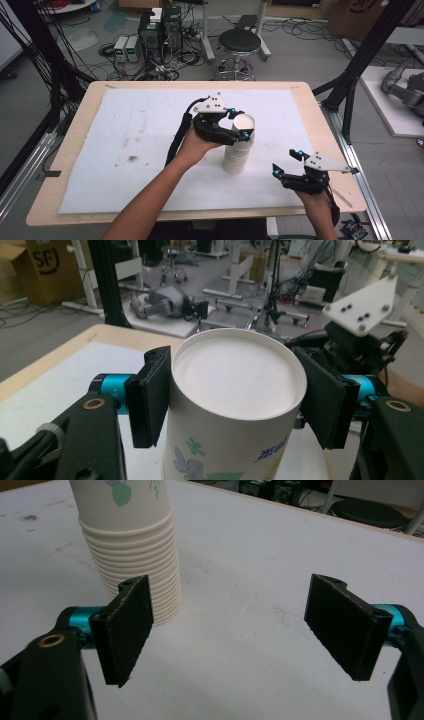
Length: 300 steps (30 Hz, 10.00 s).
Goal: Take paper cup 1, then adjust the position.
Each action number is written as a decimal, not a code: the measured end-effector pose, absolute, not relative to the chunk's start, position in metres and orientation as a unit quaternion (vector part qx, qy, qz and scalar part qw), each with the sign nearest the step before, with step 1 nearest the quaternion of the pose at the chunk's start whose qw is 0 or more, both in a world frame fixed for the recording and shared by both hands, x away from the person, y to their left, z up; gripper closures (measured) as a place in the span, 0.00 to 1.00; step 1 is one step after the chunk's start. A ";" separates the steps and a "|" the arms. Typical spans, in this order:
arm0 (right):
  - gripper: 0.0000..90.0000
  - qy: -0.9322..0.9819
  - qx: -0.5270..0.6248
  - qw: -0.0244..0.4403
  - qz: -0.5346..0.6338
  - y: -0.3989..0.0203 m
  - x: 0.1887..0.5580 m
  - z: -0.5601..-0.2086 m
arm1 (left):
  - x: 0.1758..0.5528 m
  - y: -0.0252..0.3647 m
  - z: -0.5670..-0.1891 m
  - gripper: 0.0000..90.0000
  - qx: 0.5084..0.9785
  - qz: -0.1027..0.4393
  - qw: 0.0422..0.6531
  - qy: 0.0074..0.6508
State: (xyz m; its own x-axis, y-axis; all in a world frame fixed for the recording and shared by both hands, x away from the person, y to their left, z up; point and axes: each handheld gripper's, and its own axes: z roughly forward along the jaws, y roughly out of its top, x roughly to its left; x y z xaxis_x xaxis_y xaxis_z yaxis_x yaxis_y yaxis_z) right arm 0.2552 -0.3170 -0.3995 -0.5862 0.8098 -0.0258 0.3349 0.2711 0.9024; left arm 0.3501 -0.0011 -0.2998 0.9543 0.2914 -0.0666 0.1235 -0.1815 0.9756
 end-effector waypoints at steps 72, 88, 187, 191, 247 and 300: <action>0.22 0.785 0.277 0.166 0.528 -0.282 0.242 -0.384 | 0.287 0.139 -0.336 0.39 0.743 0.097 0.635 0.190; 0.22 0.798 0.216 0.108 0.552 -0.234 0.239 -0.380 | 0.272 0.127 -0.344 0.39 0.765 0.064 0.622 0.156; 0.40 0.918 0.031 0.044 0.394 -0.143 0.267 -0.364 | 0.273 0.093 -0.342 0.25 0.869 -0.017 0.490 0.064; 0.39 0.926 0.028 0.047 0.373 -0.140 0.268 -0.362 | 0.275 0.093 -0.344 0.27 0.874 -0.017 0.482 0.067; 0.23 0.826 0.115 0.058 0.549 -0.193 0.254 -0.382 | 0.263 0.124 -0.383 0.41 0.795 0.012 0.599 0.095; 0.37 0.778 0.065 -0.001 0.625 -0.192 0.257 -0.388 | 0.256 0.120 -0.384 0.41 0.736 -0.025 0.674 0.064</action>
